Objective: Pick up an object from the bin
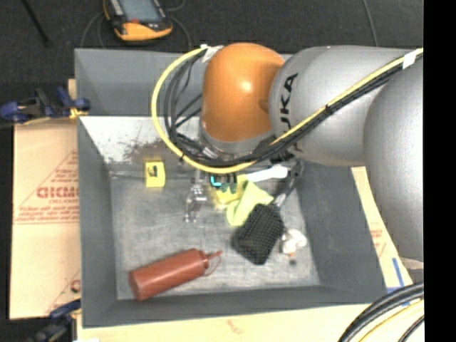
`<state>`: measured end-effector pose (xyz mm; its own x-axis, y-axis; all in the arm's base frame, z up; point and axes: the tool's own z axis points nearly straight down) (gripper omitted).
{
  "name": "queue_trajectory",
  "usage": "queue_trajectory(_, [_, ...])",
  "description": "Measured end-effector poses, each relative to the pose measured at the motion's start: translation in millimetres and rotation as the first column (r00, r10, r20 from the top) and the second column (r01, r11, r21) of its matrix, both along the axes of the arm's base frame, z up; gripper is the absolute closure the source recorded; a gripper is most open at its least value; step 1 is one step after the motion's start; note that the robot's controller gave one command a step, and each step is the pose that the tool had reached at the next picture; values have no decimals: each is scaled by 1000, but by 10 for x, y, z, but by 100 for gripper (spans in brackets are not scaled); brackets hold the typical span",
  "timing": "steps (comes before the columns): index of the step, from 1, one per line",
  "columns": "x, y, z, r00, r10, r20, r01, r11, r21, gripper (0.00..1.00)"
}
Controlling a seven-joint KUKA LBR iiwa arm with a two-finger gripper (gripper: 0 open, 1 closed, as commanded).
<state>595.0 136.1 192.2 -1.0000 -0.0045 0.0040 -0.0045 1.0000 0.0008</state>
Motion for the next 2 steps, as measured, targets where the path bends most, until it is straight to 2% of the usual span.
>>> queue_trajectory(1, [14, -5, 49, 1000, -2, 7, 2, 1000, 1, 0])
queue_trajectory(2, [-369, -31, -187, 998, -56, 12, 56, 998, 2, 0])
